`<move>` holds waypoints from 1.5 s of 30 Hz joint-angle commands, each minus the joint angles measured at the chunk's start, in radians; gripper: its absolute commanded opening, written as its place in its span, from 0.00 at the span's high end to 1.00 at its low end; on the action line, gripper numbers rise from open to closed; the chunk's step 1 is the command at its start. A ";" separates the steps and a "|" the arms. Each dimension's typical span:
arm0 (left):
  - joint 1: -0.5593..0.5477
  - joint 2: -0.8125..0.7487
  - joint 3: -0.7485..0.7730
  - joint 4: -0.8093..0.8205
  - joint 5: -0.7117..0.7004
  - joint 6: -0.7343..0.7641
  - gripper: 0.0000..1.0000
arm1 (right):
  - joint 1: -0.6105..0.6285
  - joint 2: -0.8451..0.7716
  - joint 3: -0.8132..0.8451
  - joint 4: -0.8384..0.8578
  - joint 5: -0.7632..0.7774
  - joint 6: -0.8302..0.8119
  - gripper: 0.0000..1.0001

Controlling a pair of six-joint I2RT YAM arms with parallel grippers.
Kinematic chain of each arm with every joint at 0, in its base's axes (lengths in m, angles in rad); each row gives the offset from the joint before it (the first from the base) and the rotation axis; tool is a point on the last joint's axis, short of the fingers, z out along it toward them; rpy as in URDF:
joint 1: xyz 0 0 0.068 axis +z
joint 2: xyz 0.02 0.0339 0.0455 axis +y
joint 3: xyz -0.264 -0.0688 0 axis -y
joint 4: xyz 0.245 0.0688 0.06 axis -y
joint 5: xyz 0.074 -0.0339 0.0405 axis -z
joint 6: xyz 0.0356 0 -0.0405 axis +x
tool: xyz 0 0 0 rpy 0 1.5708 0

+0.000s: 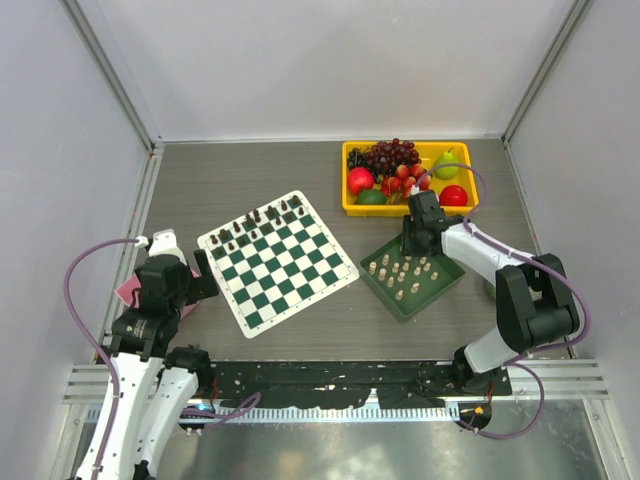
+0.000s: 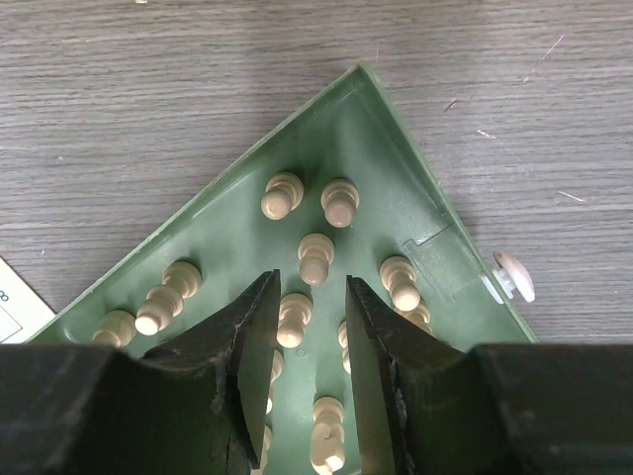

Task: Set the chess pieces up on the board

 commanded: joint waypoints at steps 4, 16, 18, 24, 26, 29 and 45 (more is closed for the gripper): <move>0.004 -0.007 0.030 0.050 -0.004 0.016 0.00 | -0.003 0.022 0.047 0.025 -0.004 -0.020 0.62; 0.006 -0.009 0.027 0.049 -0.008 0.016 0.01 | -0.003 0.039 0.056 0.019 0.002 -0.022 0.69; 0.006 -0.007 0.030 0.047 -0.008 0.016 0.01 | -0.003 0.042 0.056 0.014 0.002 -0.023 0.69; 0.004 -0.009 0.029 0.049 -0.008 0.016 0.01 | -0.003 0.049 0.059 0.014 -0.007 -0.025 0.74; 0.004 -0.009 0.027 0.049 -0.008 0.016 0.01 | -0.003 0.049 0.061 0.014 -0.005 -0.025 0.75; 0.006 -0.012 0.029 0.049 -0.008 0.017 0.01 | -0.003 0.046 0.061 0.011 -0.005 -0.028 0.79; 0.004 -0.014 0.029 0.049 -0.005 0.016 0.01 | 0.012 -0.076 0.056 -0.004 0.024 -0.025 0.91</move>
